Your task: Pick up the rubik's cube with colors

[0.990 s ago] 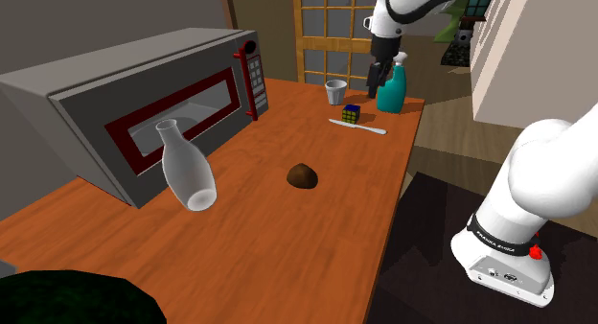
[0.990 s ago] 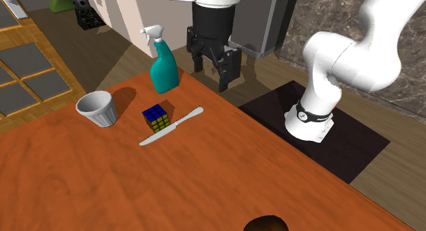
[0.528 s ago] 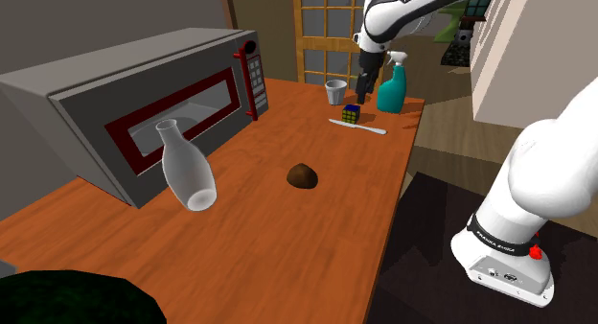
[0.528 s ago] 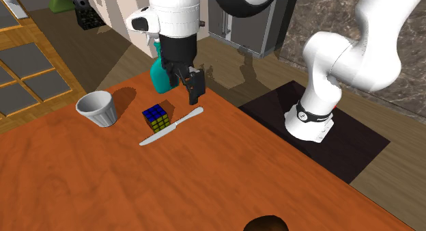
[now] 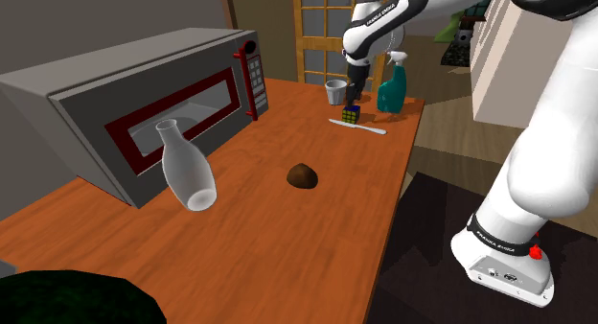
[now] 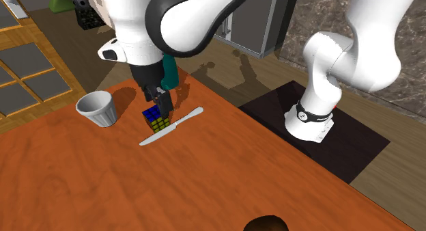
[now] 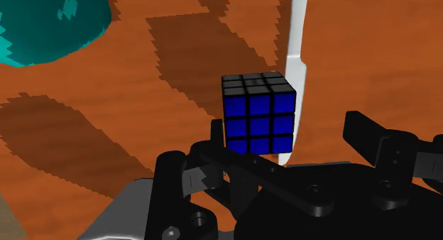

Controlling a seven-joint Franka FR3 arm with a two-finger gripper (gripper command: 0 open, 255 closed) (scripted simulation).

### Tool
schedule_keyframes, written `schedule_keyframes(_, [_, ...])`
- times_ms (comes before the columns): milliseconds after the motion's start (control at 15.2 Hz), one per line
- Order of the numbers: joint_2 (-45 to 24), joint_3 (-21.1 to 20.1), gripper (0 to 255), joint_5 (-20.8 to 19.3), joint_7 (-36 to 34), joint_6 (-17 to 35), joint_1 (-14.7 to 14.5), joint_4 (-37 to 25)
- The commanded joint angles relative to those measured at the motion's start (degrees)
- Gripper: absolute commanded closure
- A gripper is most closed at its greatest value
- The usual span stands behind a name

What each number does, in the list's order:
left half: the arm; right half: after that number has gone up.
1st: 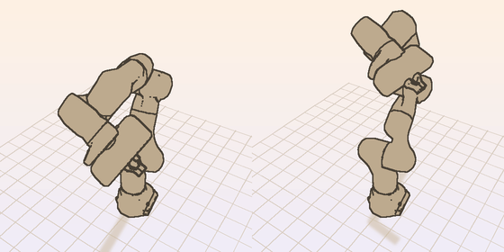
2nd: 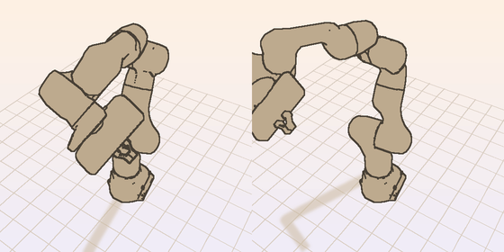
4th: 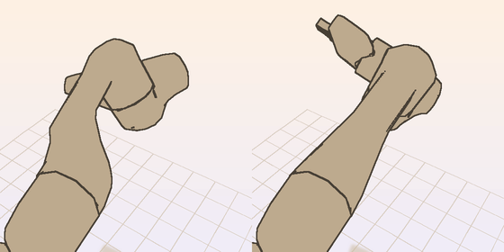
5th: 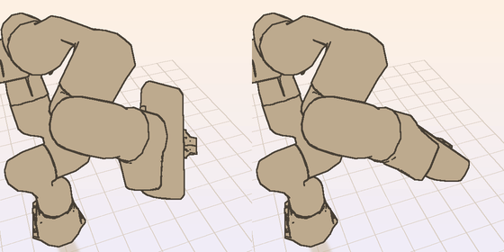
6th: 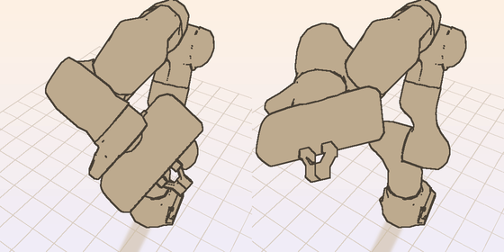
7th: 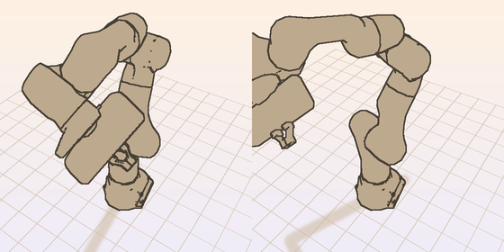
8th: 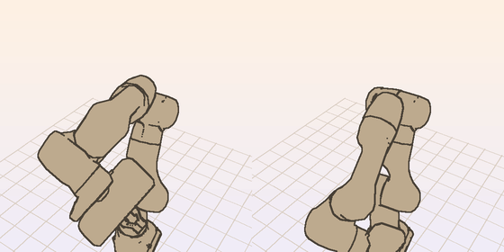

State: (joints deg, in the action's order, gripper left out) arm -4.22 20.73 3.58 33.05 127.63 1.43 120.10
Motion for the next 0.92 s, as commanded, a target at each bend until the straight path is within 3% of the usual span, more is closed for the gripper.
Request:
schedule_keyframes(0, [-4.07, 0.17, 0, 2.16, 2.33, 0.98, 0.68, -2.79])
schedule_keyframes(594, [-7.29, -0.35, 0, 4.04, 3.71, 6.19, 1.11, -0.53])
schedule_keyframes(660, [-7.27, -0.35, 255, 4.04, 3.71, 6.24, 1.11, -0.47])
schedule_keyframes(858, [-7.29, -0.35, 255, 4.06, 3.74, 6.29, 1.12, -0.44])
